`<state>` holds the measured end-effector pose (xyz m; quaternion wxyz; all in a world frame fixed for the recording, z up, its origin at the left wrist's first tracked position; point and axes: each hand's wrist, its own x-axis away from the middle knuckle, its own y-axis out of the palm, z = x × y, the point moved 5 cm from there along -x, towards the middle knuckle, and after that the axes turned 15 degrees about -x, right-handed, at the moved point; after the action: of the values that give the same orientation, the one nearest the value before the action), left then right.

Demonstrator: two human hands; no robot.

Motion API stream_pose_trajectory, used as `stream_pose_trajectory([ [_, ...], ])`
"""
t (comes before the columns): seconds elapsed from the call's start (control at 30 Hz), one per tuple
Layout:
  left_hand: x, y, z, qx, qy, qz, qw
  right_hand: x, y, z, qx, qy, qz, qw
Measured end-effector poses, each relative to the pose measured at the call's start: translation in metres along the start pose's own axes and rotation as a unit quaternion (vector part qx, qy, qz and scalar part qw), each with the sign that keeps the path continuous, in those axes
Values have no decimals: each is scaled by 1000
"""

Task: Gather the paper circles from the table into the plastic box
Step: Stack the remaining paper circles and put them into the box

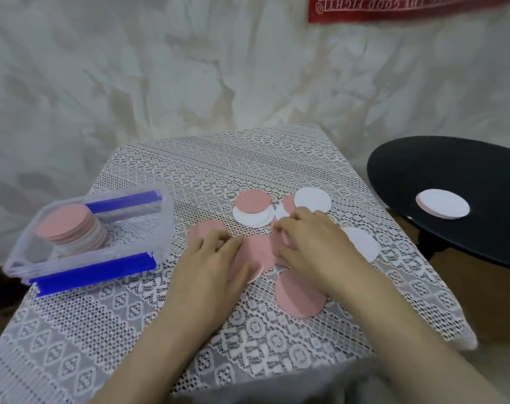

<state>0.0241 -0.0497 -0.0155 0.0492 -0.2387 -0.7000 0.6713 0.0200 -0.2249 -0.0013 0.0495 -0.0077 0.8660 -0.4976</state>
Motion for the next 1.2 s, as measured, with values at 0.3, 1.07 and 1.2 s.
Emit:
stream_pose_trajectory([
  [0.3, 18, -10, -13, 15, -9, -44, 999, 16, 18, -30, -43, -19, 15, 999],
  [1.07, -12, 3, -22, 132, -32, 11, 991, -28, 12, -15, -193, -15, -8, 981],
  [1.2, -4, -4, -24, 202, -62, 2, 977, -17, 12, -17, -299, -27, -14, 954],
])
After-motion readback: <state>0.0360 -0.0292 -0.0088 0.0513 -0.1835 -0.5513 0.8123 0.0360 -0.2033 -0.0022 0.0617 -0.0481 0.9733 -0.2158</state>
